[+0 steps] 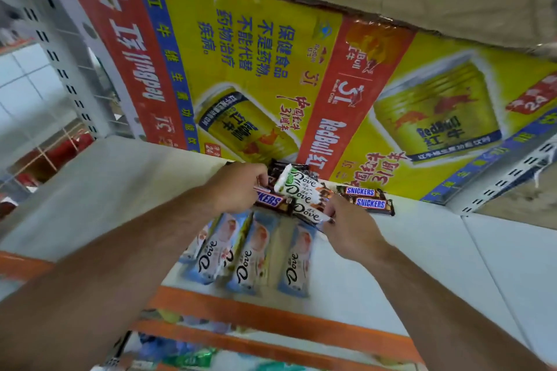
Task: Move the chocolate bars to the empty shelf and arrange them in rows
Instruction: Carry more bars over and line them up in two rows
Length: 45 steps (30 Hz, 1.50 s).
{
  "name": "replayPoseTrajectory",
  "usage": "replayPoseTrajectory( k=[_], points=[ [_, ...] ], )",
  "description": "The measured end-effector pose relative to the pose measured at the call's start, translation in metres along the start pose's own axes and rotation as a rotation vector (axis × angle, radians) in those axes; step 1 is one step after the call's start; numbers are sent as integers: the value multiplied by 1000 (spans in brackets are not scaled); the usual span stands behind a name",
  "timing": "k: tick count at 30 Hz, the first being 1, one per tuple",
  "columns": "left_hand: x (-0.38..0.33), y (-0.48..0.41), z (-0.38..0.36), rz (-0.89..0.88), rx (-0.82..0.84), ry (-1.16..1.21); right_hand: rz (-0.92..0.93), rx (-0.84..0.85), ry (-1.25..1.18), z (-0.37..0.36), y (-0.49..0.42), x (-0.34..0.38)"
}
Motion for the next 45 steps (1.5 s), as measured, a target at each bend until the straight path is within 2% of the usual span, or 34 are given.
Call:
replayPoseTrajectory(
  k=[5,13,17,30,39,45],
  points=[
    [-20,-8,2,-55,34,139,-81,-88,-223,15,19,-18],
    [-93,-13,-28,-110,127,215,-104,40,-203,31,72,-63],
    [-145,-13,-52,-117,155,228,-71,20,-249,41,109,-99],
    [-393,5,-177,-213,323,364,-139,-109,-326,86,280,-288],
    [-548,-8,-260,-343,496,291,-288,-222,-398,102,374,-413],
    [-644,-37,-320,-449,626,258,-457,-278,-459,99,415,-495]
  ],
)
Point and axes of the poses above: each hand's wrist, its own y-axis away from the middle knuckle, its own z-axis out of the back of the hand, x = y × z, the point moved 5 cm from there along -y, towards the middle knuckle, and after that the axes turned 11 degrees about x, right-handed, at the moved point
